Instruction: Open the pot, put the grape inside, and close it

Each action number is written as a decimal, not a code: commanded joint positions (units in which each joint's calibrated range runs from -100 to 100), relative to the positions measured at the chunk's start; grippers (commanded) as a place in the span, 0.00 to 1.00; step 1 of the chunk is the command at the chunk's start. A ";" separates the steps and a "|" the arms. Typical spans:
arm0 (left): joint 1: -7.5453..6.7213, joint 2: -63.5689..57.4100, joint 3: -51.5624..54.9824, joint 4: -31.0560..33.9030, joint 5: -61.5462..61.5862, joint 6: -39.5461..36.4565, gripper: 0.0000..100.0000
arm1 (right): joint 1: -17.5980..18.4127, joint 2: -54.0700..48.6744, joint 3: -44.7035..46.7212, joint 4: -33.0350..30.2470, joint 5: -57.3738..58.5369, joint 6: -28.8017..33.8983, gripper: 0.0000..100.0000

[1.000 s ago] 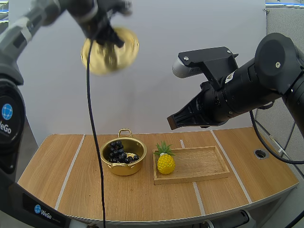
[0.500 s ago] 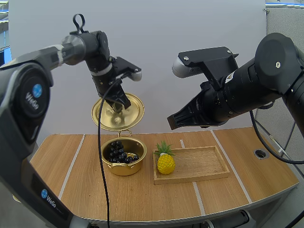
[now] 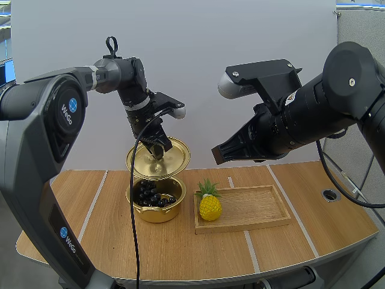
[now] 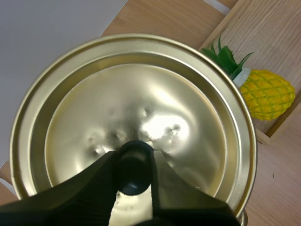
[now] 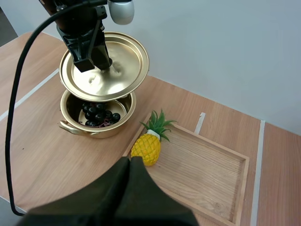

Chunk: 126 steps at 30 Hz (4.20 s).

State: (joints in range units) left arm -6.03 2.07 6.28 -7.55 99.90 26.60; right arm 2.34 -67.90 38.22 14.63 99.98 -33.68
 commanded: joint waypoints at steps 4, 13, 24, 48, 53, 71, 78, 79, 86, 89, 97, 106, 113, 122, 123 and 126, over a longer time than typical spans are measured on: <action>-0.04 -0.13 5.81 -0.18 -0.13 1.10 0.00 | -0.17 -0.64 0.22 0.24 0.02 -0.09 0.00; -0.04 -0.13 12.67 1.35 -10.85 1.20 0.00 | -0.17 -0.64 0.22 0.56 0.02 -0.09 0.00; -0.04 1.22 12.80 2.30 -13.59 1.54 0.00 | -0.17 -0.64 0.22 2.69 0.02 -0.09 0.00; -0.04 5.57 12.95 1.07 -9.92 1.54 0.00 | -0.17 -0.64 0.22 2.69 0.02 -0.09 0.00; -0.04 5.57 12.95 0.61 -9.56 1.54 0.00 | -0.17 -0.64 0.22 2.69 0.02 -0.09 0.00; -0.04 5.57 12.95 0.59 -7.93 1.54 0.00 | -0.17 -0.64 0.22 2.47 0.02 0.10 0.00; -0.04 5.57 12.95 0.59 -7.93 1.54 0.00 | -0.17 -0.64 0.22 0.48 0.02 1.28 0.00; -0.04 5.57 12.95 0.59 -7.93 1.54 0.00 | -0.17 -0.64 0.22 0.48 0.02 1.28 0.00; -0.04 5.57 12.95 -0.79 -6.57 1.79 0.00 | -0.17 -0.64 0.22 0.59 0.02 1.26 0.00; -0.04 5.57 12.95 -1.99 -6.04 2.26 0.00 | -0.17 -0.64 0.22 0.59 0.02 1.26 0.00; -0.04 5.57 12.95 -2.01 -5.06 2.26 0.00 | -0.17 -0.64 0.22 0.71 0.02 1.26 0.00; -0.04 5.57 12.95 -2.01 -3.13 2.26 0.14 | -0.17 -0.64 0.22 1.34 0.02 1.26 0.00; -0.04 5.57 12.95 -2.11 -2.78 1.83 0.93 | -0.17 -0.64 0.22 1.34 0.02 1.26 0.00; -0.04 5.57 9.93 -2.73 0.10 1.88 1.00 | -0.17 -0.64 0.22 1.34 0.02 1.26 0.00; -0.04 5.57 9.06 -2.73 0.10 1.56 1.00 | -0.17 -0.64 0.22 1.34 0.02 1.26 0.00; -0.04 4.82 5.15 -2.73 0.10 0.53 1.00 | -0.17 -0.64 0.22 1.34 0.02 1.26 0.00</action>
State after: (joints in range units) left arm -5.95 7.66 15.29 -9.12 99.48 28.30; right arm 2.34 -67.90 38.22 15.73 99.98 -32.55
